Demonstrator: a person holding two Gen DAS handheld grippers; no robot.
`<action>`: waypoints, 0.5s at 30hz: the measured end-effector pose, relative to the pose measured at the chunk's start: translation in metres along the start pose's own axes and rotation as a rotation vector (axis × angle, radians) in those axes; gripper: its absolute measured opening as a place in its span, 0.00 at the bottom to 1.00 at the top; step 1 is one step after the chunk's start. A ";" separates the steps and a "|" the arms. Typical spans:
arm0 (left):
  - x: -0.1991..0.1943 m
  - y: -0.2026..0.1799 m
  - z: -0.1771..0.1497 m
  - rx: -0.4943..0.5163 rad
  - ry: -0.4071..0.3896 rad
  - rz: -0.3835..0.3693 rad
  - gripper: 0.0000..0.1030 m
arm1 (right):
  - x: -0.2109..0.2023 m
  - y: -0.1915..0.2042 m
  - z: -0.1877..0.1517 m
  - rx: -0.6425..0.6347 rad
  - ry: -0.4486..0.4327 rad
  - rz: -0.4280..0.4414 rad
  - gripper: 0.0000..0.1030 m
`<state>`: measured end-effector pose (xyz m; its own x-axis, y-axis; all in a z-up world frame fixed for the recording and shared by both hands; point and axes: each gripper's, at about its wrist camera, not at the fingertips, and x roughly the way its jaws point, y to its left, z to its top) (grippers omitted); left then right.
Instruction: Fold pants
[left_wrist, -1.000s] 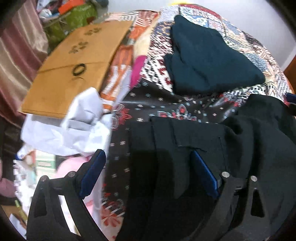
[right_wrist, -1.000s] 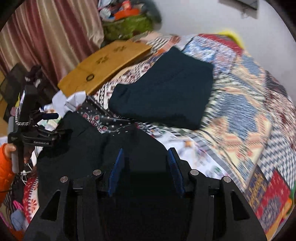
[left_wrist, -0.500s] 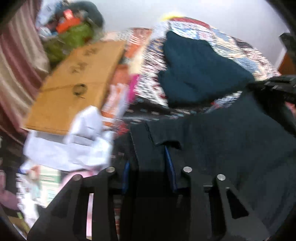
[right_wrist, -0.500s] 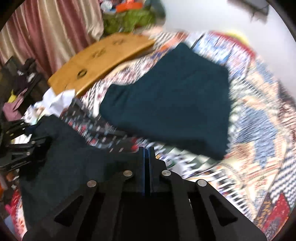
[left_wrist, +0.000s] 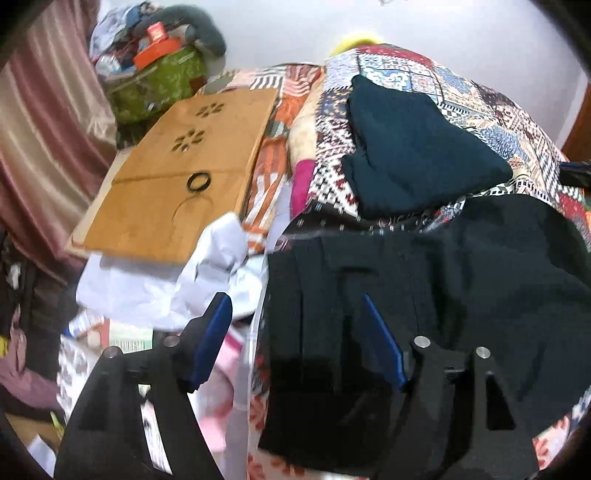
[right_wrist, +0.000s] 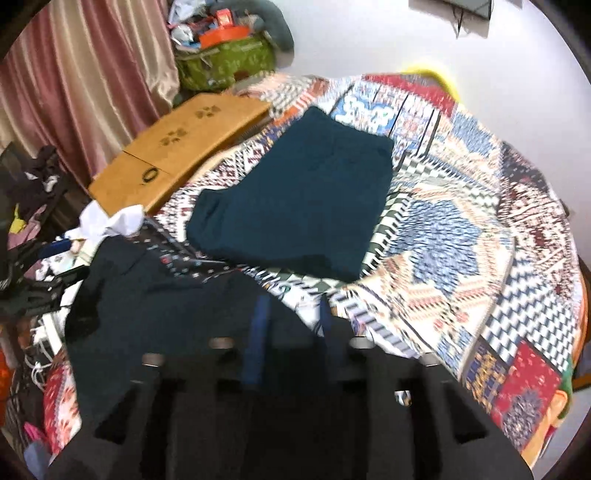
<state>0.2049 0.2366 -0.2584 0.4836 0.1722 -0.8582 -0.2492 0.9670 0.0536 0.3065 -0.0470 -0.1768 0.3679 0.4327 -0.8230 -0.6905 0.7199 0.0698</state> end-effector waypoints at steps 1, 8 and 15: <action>-0.003 0.003 -0.005 -0.018 0.011 -0.007 0.70 | -0.007 0.003 -0.004 -0.007 -0.015 0.000 0.49; 0.000 0.022 -0.054 -0.128 0.141 -0.034 0.71 | -0.047 0.020 -0.057 -0.064 -0.041 0.011 0.53; 0.019 0.004 -0.092 -0.086 0.159 0.033 0.71 | -0.028 0.022 -0.117 -0.007 0.063 0.045 0.55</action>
<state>0.1354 0.2261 -0.3215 0.3366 0.1652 -0.9271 -0.3368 0.9405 0.0453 0.2081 -0.1069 -0.2184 0.2971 0.4294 -0.8528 -0.7097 0.6969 0.1036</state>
